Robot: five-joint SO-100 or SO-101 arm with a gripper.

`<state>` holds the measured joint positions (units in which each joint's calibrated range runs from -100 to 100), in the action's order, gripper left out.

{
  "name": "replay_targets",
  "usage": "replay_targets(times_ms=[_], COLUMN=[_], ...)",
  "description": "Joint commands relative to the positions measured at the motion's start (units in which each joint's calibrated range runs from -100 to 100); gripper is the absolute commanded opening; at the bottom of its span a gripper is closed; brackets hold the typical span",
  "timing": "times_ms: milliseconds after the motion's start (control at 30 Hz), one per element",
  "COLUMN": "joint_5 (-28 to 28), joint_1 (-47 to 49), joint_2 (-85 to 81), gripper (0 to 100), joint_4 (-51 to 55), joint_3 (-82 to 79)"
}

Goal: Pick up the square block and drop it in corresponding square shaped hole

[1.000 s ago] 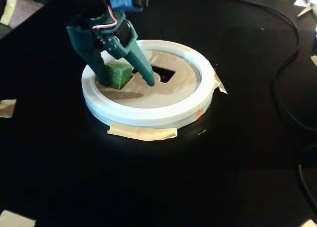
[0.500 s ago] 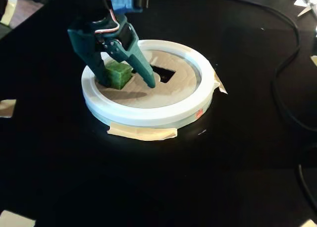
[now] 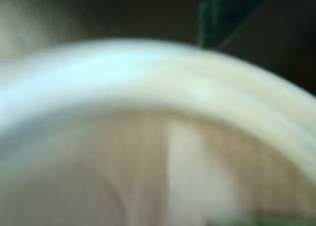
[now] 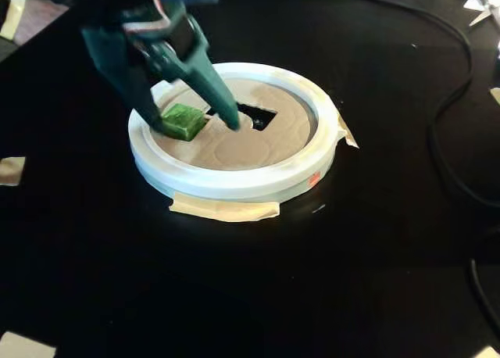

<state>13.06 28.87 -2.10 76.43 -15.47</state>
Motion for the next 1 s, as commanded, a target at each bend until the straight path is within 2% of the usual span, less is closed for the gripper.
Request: replay_targets(times_ms=[0, 233, 433, 567, 700, 967], joint_5=[-0.49, -5.67, -9.77, -11.14, -11.28, -11.28], joint_1=[-5.65, -18.76, -31.87, -37.36, -38.61, -38.48], joint_2=[-14.16, -31.45, -62.53, -74.26, -83.22, -86.62], gripper=[79, 79, 79, 80, 80, 80], joint_4=[7.11, 5.0, -6.74, -12.46, -18.78, -19.38], joint_3=[-2.02, -18.96, -42.18, -55.11, -65.95, -78.06])
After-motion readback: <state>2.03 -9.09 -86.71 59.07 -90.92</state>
